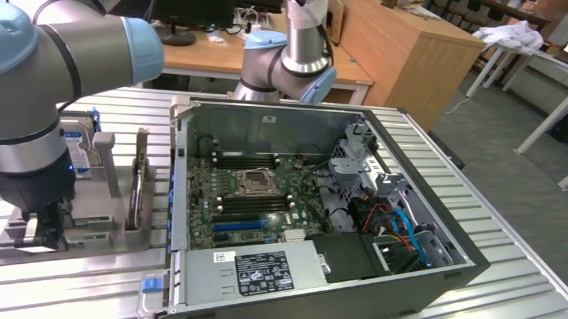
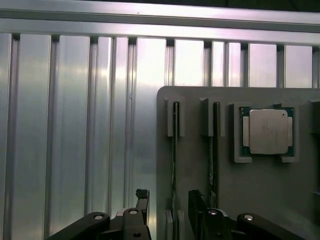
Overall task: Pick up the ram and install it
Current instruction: 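Pick up the ram and move it above insertion slot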
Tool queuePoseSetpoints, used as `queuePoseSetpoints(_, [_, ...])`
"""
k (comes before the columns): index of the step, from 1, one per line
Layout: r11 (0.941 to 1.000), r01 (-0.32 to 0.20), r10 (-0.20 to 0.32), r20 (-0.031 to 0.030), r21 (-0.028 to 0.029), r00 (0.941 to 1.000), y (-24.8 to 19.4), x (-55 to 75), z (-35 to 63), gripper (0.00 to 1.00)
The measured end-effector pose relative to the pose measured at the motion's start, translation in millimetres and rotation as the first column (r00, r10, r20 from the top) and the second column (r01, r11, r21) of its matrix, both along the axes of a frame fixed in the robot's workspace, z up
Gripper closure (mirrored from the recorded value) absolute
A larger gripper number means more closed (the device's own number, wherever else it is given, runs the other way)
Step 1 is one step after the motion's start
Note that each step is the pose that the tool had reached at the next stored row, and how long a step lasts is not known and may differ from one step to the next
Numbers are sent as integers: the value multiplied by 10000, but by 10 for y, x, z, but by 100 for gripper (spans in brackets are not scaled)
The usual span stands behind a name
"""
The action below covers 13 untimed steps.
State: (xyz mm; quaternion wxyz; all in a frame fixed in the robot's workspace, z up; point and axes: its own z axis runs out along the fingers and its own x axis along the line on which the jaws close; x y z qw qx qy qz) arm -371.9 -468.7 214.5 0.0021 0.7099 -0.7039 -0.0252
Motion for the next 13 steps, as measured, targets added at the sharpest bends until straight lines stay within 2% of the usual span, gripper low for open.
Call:
queuePoseSetpoints(5, [10000, -1, 1, 2, 46, 10000, 0, 47, -9, 56])
queuePoseSetpoints(13, [10000, 0, 0, 0, 46, 10000, 0, 48, -40, 56])
